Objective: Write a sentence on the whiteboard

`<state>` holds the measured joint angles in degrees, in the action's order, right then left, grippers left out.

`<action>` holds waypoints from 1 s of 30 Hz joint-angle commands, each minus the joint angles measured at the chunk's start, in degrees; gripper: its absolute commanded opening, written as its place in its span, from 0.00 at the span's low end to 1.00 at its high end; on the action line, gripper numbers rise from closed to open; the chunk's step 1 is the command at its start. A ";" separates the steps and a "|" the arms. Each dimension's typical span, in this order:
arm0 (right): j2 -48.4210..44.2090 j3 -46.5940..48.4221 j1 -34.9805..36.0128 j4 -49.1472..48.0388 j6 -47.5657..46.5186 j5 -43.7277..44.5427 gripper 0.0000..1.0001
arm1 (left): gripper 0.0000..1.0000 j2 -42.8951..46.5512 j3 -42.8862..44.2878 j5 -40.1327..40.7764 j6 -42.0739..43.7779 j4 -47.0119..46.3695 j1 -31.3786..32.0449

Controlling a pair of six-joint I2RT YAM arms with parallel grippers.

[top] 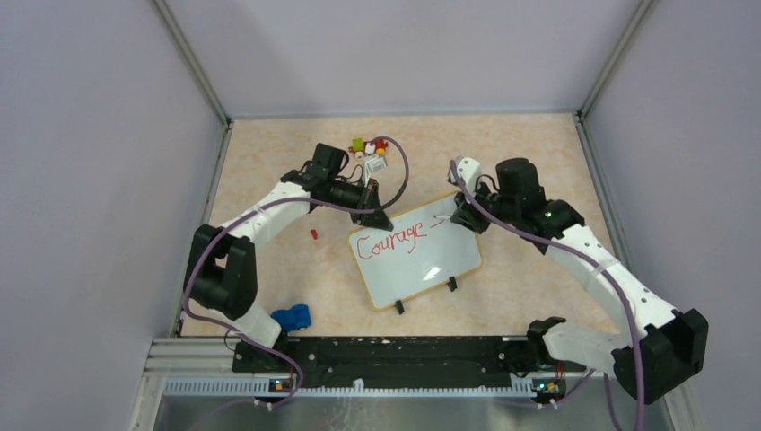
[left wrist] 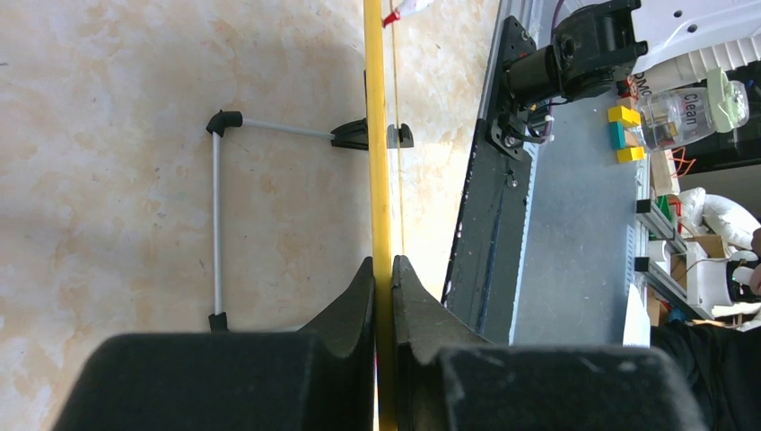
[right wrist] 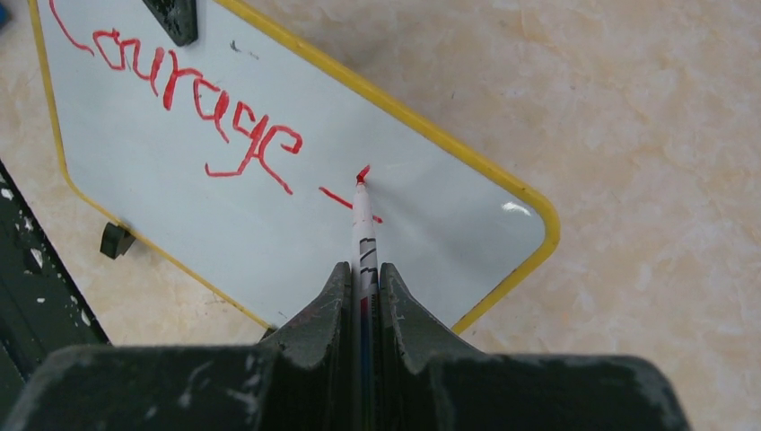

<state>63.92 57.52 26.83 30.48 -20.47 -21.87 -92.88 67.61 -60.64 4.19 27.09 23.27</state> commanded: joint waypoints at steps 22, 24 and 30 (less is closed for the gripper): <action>-4.38 -4.44 -0.92 1.61 -2.04 4.35 0.00 | 0.00 -2.04 -2.03 2.00 3.54 1.03 1.08; -4.57 -3.48 -1.35 1.82 -2.03 4.54 0.00 | 0.00 -1.94 -1.97 1.98 3.52 1.03 1.08; -5.34 -0.44 -2.22 3.62 -2.35 3.20 0.00 | 0.00 -1.99 -1.88 1.68 3.80 1.35 1.08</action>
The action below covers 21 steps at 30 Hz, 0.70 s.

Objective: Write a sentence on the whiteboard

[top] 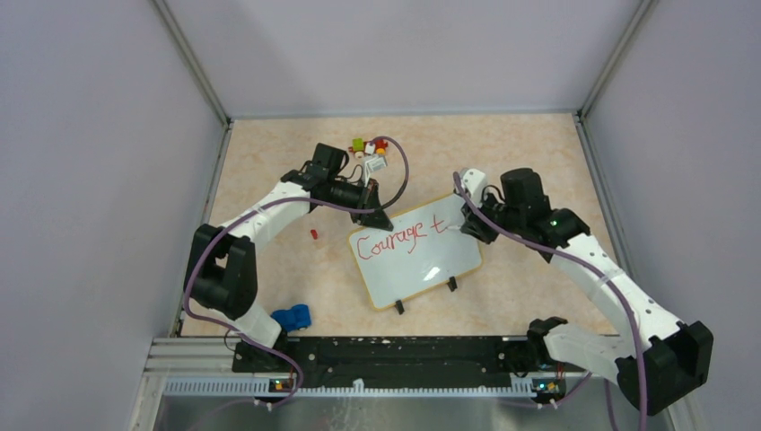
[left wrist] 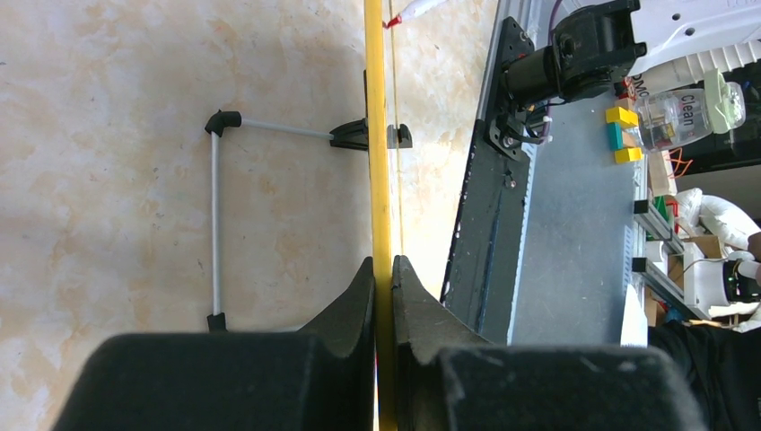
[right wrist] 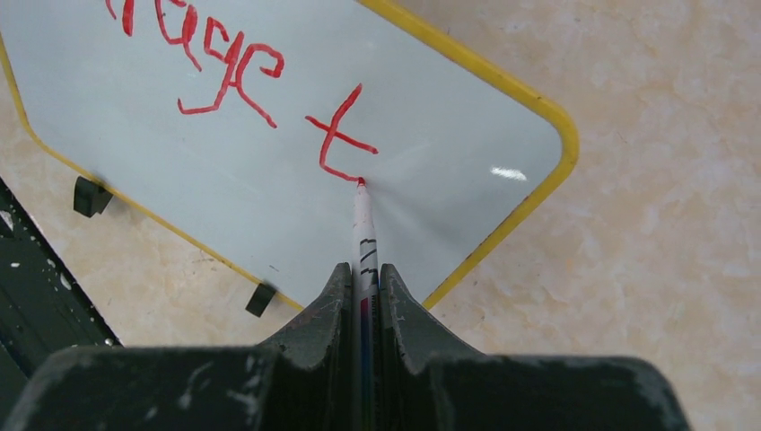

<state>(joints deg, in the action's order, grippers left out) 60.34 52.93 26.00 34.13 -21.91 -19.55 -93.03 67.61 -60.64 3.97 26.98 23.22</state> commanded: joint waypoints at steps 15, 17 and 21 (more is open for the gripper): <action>1.19 4.20 -1.95 -3.28 0.18 0.54 0.00 | 0.00 -1.49 -1.90 1.58 3.96 1.15 1.12; 1.57 4.10 -2.04 -3.47 0.37 -0.19 0.00 | 0.00 -1.69 -1.88 1.66 3.96 1.23 1.12; 1.81 3.95 -2.01 -2.46 -0.19 -1.01 0.00 | 0.00 -1.69 -1.96 1.69 4.11 1.28 1.12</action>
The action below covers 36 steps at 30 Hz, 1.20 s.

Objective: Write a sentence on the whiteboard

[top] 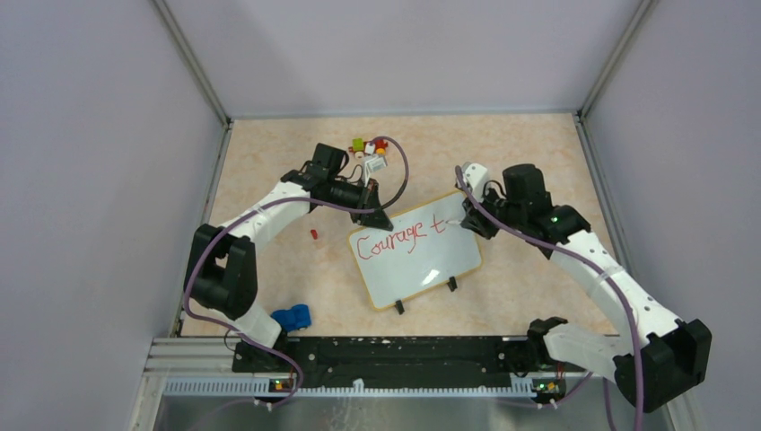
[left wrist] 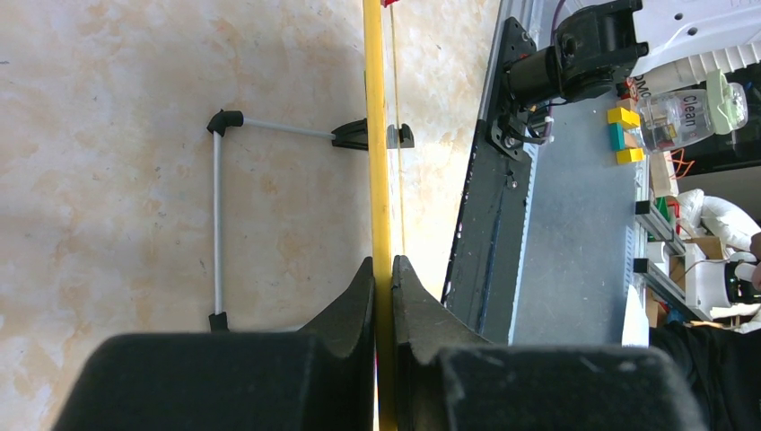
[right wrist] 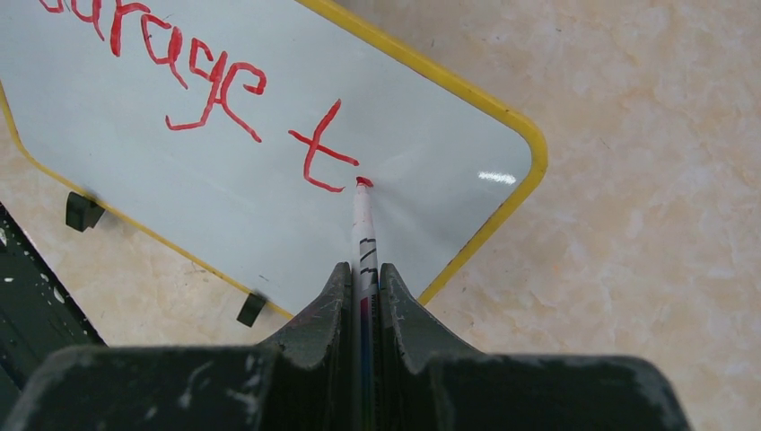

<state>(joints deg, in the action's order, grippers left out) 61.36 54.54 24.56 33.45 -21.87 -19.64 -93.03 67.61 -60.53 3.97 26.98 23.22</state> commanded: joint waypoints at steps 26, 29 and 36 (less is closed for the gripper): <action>0.91 4.75 -2.06 -0.28 -0.63 0.95 0.00 | 0.00 -1.68 -2.39 1.80 3.43 0.45 1.12; 1.51 5.06 -1.92 -0.52 -0.03 -0.98 0.00 | 0.00 -1.55 -2.80 2.10 3.16 -0.02 1.12; 2.18 5.22 -1.09 3.49 -1.89 -8.10 0.00 | 0.04 -1.34 -2.94 2.31 2.46 -0.95 1.12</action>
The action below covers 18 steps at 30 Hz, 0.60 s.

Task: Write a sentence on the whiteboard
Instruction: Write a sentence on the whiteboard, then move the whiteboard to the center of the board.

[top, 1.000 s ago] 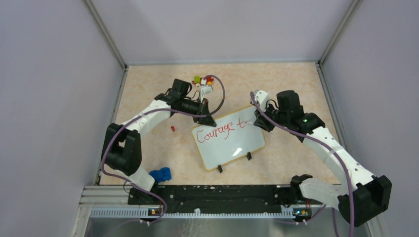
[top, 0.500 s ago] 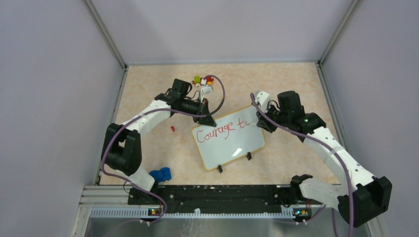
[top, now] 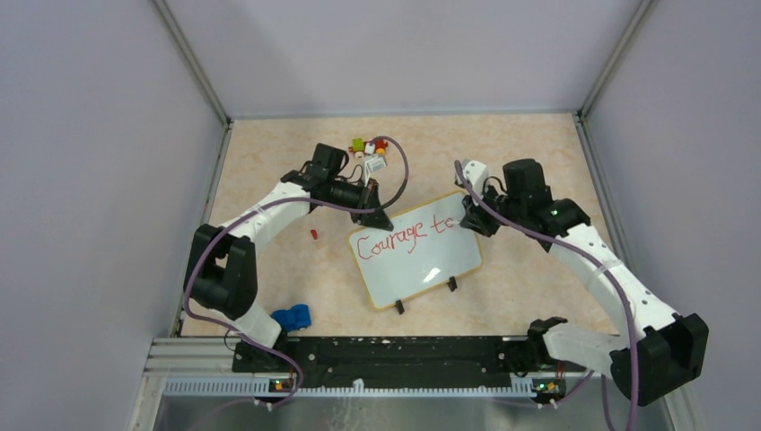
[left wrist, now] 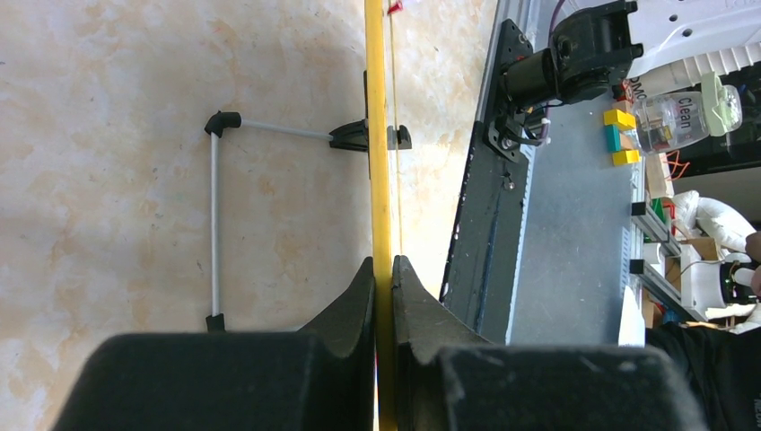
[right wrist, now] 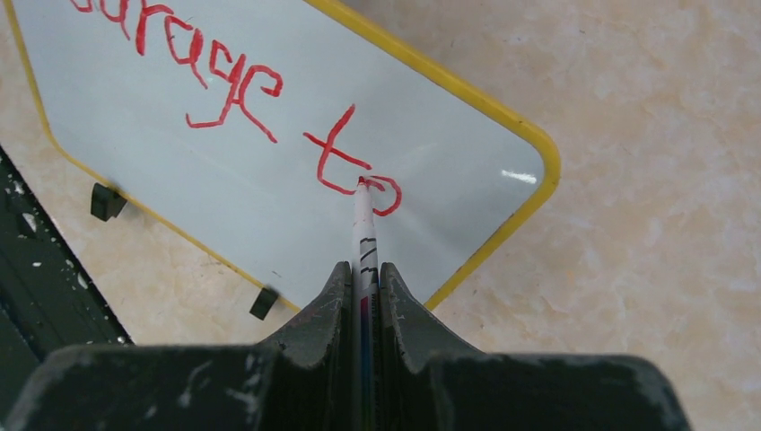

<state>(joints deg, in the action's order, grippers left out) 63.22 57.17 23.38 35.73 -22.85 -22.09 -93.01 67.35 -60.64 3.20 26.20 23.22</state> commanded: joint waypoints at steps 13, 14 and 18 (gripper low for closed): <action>-2.48 3.50 -1.04 2.62 1.00 -17.30 0.00 | 0.56 2.02 4.34 -2.34 4.43 2.33 -4.91; -2.49 3.68 -1.12 2.72 1.07 -18.41 0.00 | 0.59 2.26 5.47 -3.25 4.12 2.41 -6.20; -2.46 4.41 -1.27 2.97 2.16 -23.09 0.00 | 0.63 1.56 8.22 -6.66 0.45 -0.32 -13.39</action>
<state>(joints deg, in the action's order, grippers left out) 61.95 58.22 22.96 39.35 -21.89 -37.78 -93.27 71.29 -63.31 5.15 28.36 15.64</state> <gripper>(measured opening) 0.087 0.628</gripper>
